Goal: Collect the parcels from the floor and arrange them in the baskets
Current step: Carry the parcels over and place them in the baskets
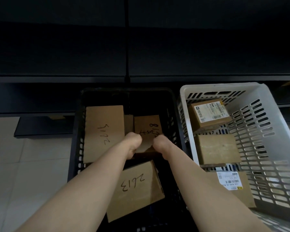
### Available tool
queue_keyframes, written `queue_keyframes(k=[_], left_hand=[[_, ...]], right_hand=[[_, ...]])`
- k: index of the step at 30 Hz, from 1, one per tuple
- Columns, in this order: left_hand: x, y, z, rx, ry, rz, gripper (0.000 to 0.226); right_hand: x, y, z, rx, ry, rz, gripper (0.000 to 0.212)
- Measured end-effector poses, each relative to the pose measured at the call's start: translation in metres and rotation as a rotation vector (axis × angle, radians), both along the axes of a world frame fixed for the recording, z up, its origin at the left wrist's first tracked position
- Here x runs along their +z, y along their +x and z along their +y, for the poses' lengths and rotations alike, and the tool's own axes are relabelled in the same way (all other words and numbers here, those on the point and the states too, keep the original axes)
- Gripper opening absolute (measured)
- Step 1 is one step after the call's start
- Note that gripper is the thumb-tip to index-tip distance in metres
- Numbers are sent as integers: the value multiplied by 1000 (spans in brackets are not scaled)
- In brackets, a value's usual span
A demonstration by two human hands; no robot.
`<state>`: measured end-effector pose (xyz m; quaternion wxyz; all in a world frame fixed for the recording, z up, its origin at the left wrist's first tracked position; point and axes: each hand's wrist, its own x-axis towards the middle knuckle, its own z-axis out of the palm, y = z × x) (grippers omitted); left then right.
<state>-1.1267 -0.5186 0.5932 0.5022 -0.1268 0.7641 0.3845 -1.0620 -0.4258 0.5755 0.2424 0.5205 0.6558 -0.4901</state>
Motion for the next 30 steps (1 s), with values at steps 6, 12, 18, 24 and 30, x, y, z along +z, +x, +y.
queue_keyframes(k=[6, 12, 18, 24, 30], left_hand=[[-5, 2, 3, -19, 0, -24, 46], [-1, 3, -2, 17, -3, -13, 43], [31, 9, -9, 34, 93, 53, 34], [91, 20, -18, 38, 233, 156, 10], [153, 59, -6, -44, 372, 259, 10]], right_hand=[[-13, 5, -3, -72, -45, 22, 20], [-9, 12, -6, -188, -83, 142, 36], [60, 28, -9, -249, -81, 340, 40], [114, 52, -15, -220, 101, 456, 52], [171, 105, -12, -357, 169, 576, 48]])
